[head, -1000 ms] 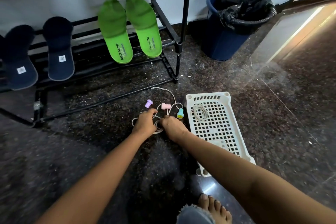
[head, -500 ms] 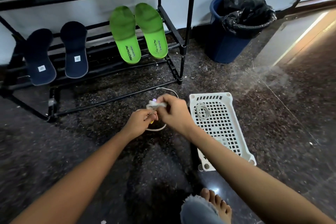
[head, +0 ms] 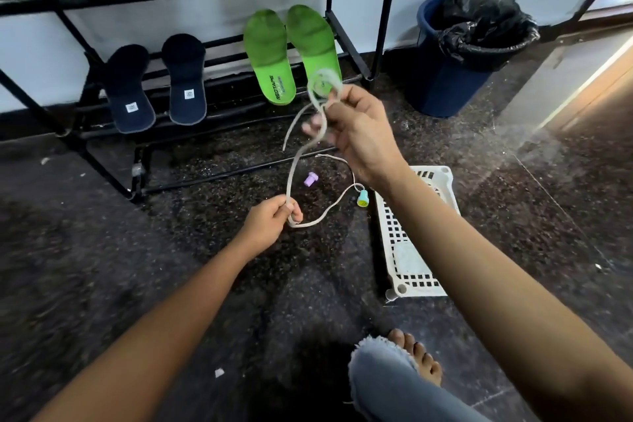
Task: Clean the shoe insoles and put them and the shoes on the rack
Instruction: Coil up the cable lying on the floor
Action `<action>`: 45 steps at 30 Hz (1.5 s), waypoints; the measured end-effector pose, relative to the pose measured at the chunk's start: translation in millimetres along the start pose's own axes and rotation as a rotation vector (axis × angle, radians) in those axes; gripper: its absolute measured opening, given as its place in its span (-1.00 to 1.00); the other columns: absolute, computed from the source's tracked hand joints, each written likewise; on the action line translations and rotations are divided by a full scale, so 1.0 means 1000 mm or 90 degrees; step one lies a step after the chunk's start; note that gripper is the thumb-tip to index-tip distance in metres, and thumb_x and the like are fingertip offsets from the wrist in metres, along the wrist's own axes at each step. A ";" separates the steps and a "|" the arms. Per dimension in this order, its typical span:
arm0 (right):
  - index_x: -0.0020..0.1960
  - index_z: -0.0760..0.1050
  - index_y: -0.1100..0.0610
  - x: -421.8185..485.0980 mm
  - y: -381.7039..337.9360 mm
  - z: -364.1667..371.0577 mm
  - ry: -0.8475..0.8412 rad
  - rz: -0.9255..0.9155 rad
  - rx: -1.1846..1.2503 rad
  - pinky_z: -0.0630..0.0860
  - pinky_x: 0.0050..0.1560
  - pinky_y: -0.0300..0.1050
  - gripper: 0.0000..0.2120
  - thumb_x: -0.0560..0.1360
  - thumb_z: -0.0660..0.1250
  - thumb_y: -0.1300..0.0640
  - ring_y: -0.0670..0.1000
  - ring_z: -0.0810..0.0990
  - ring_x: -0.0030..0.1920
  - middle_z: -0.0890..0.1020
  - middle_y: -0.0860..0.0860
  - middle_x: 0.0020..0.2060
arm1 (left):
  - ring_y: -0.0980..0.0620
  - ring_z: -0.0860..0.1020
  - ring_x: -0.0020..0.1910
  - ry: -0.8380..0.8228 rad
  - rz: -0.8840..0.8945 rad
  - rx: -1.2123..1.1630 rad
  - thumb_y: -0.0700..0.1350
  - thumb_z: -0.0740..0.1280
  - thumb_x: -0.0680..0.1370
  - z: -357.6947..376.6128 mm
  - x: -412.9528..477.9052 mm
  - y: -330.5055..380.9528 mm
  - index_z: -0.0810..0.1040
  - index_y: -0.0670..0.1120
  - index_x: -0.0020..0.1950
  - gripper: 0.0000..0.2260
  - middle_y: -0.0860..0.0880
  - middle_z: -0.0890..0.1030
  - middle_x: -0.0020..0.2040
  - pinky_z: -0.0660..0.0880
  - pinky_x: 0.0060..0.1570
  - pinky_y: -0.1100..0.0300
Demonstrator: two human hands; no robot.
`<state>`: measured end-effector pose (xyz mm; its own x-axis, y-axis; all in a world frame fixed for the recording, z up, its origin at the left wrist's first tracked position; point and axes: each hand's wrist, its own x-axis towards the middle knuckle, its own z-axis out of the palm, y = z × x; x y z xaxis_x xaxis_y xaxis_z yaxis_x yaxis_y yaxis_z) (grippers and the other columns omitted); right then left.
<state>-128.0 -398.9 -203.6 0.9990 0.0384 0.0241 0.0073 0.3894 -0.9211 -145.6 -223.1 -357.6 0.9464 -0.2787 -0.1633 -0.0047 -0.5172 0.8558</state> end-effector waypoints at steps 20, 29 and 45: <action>-0.20 0.49 0.16 -0.035 0.015 0.025 -0.045 -0.112 -0.826 0.43 -0.24 -0.09 -0.79 0.56 0.24 0.10 0.13 0.57 -0.26 0.60 0.18 -0.31 | 0.14 0.62 -0.22 0.076 0.102 -0.052 -0.14 0.16 0.68 -0.035 -0.041 0.060 0.55 0.03 -0.14 -0.74 0.06 0.61 -0.26 0.51 -0.17 0.32; -0.27 0.34 0.15 -0.039 -0.052 0.051 0.016 0.027 -0.001 0.40 -0.51 -0.21 -0.72 0.56 0.01 0.34 -0.09 0.37 -0.52 0.37 0.02 -0.39 | 0.25 0.59 -0.21 0.077 0.059 -0.061 -0.21 0.15 0.67 -0.018 -0.053 0.055 0.55 -0.10 -0.12 -0.76 -0.04 0.62 -0.18 0.46 -0.14 0.46; -0.27 0.44 0.11 -0.050 -0.024 0.031 -0.070 -0.081 -0.507 0.35 -0.40 -0.28 -0.71 0.61 0.15 0.12 -0.16 0.41 -0.43 0.48 -0.07 -0.42 | 0.25 0.58 -0.30 0.119 0.066 -0.084 -0.20 0.13 0.68 -0.016 -0.044 0.068 0.50 0.00 -0.18 -0.70 0.01 0.57 -0.23 0.53 -0.22 0.36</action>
<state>-179.1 -381.1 -170.5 0.9784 0.1447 0.1477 0.1922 -0.3725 -0.9079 -182.9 -233.3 -284.2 0.9864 -0.1642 0.0109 -0.0736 -0.3806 0.9218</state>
